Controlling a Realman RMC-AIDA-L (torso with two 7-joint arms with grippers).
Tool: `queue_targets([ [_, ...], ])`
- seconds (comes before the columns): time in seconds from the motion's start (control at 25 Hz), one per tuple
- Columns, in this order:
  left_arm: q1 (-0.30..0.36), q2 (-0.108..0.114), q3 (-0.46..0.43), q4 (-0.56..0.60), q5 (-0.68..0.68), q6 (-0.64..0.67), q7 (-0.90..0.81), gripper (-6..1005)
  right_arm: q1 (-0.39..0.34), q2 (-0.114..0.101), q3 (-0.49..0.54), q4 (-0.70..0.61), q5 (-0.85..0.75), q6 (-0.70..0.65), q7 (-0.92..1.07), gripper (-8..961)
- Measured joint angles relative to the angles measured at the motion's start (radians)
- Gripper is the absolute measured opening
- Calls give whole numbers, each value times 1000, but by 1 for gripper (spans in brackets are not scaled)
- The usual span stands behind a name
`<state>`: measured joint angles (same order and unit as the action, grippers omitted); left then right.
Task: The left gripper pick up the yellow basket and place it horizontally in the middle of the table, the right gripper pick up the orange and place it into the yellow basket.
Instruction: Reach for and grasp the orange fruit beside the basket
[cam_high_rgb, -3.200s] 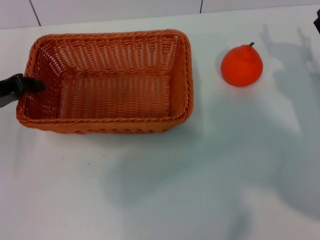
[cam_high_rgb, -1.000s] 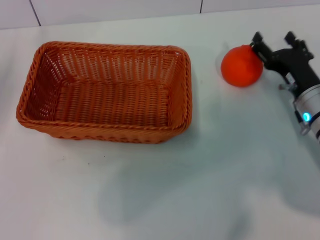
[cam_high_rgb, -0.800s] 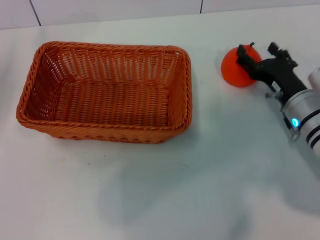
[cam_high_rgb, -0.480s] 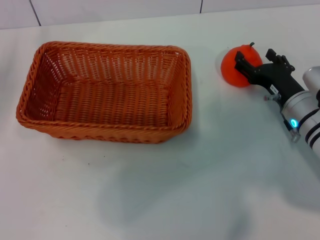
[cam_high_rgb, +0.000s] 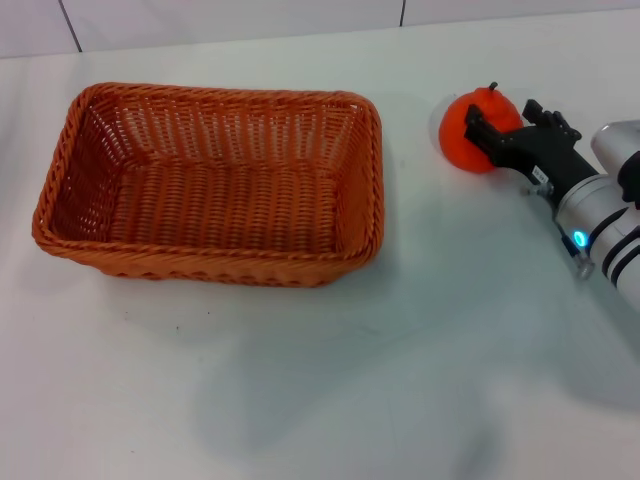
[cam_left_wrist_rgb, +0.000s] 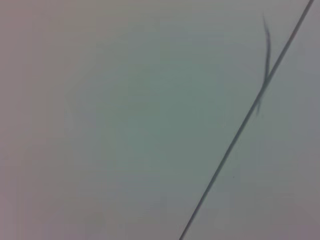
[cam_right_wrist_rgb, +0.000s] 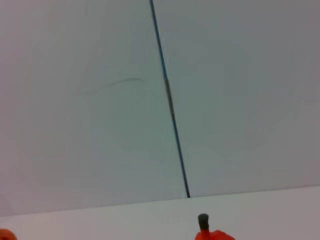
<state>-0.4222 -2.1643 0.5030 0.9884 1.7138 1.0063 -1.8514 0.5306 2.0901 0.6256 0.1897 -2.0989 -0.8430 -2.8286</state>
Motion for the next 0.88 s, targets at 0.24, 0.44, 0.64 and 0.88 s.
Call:
queue_targets([
  [0.24,2,1,0,-5,-7,0,8,836,0,3,-19,8,-3,5,0,821],
  [0.44,2,1,3,-5,-8,1,23,836,-6,3,-19,9,-3,7,0,666],
  [0.64,0,1,5,-5,-8,1,33,836,-8,2,-14,8,-2,0,0,516],
  [0.88,-2,1,2,-5,-8,0,43,835,-14,2,-9,1,2,-67,0,405],
])
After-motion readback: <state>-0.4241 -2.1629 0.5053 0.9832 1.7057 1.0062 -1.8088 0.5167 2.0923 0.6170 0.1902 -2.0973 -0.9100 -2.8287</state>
